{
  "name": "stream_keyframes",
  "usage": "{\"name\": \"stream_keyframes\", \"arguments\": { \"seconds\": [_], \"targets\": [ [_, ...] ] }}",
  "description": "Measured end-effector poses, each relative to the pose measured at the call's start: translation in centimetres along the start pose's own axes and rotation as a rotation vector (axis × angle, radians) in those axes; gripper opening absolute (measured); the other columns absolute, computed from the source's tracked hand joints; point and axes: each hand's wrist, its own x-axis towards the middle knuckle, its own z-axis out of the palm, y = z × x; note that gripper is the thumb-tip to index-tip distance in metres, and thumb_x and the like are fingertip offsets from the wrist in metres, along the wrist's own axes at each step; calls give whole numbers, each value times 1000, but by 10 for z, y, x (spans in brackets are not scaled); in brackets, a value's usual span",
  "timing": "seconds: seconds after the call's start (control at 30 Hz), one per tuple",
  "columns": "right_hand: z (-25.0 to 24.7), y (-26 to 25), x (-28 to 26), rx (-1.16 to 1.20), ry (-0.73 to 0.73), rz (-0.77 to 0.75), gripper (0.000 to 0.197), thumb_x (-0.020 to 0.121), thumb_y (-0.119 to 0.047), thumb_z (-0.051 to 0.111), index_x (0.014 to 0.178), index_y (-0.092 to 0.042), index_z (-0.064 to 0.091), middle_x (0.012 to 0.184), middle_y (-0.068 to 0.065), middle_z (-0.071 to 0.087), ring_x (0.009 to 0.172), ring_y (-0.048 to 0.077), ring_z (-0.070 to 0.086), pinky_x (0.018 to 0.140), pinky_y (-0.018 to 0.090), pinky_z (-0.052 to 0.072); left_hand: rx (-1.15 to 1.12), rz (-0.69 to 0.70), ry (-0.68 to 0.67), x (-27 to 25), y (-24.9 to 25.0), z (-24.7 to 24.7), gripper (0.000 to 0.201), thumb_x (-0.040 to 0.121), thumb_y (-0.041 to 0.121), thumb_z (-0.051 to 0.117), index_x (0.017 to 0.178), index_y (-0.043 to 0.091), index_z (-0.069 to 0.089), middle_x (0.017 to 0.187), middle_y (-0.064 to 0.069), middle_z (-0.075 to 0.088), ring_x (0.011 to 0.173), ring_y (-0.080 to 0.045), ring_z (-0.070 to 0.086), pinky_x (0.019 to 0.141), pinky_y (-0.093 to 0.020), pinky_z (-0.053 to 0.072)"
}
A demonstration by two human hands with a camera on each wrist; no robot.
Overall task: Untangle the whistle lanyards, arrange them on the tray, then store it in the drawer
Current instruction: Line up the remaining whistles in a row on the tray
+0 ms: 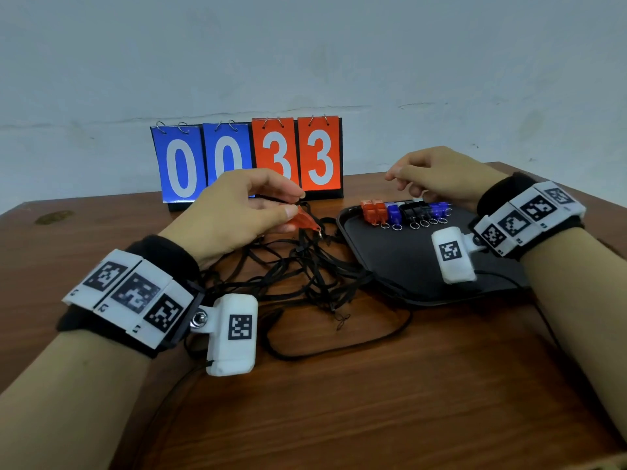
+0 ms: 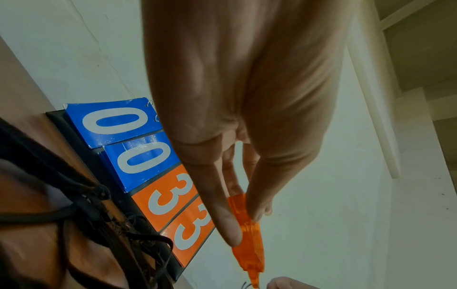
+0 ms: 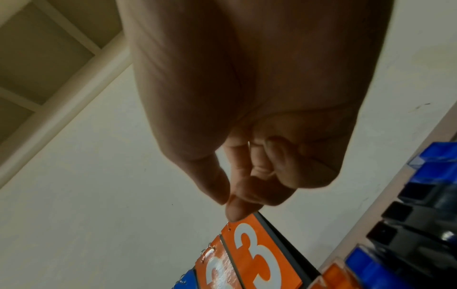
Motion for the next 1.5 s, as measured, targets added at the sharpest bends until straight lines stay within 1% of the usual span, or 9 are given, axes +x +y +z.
{"name": "stream_keyframes", "arguments": {
  "seconds": [0.13,0.4,0.63,0.73,0.8,1.0,1.2,1.37,1.5],
  "targets": [
    [8,-11,-6,-35,-36,-43,19,100,-28,57,101,-19,74,85,-2,66,68,8,54,53,18,42,-37,29,-12,2,-3,3,18,94,0,68,109,10,71,121,-7,70,97,-17,77,85,-25,61],
    [25,-46,-27,-85,-166,-176,24,102,-33,53,105,-19,73,91,-3,75,72,4,62,66,19,49,-124,62,60,4,-5,3,29,86,5,78,114,7,71,115,-11,73,96,-23,77,84,-34,63],
    [38,-67,-41,-130,-323,-250,27,101,-41,55,114,-25,72,100,-12,77,83,4,69,77,30,52,-194,133,62,5,-6,3,33,85,4,79,117,6,69,114,-10,72,97,-26,76,89,-40,61],
    [37,-70,-45,-136,-333,-266,26,98,-42,58,111,-25,72,86,-18,76,79,0,69,78,25,51,-245,152,70,5,-6,6,33,86,0,77,117,2,67,119,-15,69,105,-27,75,91,-41,60],
    [36,-71,-48,-131,-346,-280,24,97,-41,60,110,-25,72,78,-21,74,77,0,69,76,15,51,-285,155,69,5,-6,7,32,86,-1,76,117,0,66,120,-18,68,108,-27,74,90,-40,60],
    [38,-73,-47,-120,-352,-313,26,95,-44,62,110,-26,72,93,-6,77,81,7,72,74,13,49,-318,135,74,8,-8,8,29,82,3,78,109,0,69,113,-14,70,103,-26,75,89,-38,61],
    [38,-74,-47,-151,-349,-344,23,95,-40,64,109,-24,71,87,-4,77,81,9,73,85,21,55,-384,143,47,6,-7,15,36,76,5,79,109,-1,66,102,-11,70,106,-27,74,88,-38,62],
    [37,-75,-47,-149,-330,-360,22,95,-37,65,106,-20,72,89,-9,77,73,6,70,78,18,55,-386,99,35,4,-4,12,37,81,7,77,117,4,68,111,-12,74,105,-21,74,82,-32,62],
    [29,-68,-41,-106,-271,-323,22,98,-38,61,104,-19,72,97,-8,78,68,5,66,63,11,48,-231,31,274,12,-10,-11,16,97,19,69,112,20,73,111,-3,75,86,-11,72,64,-23,51]
  ]
}}
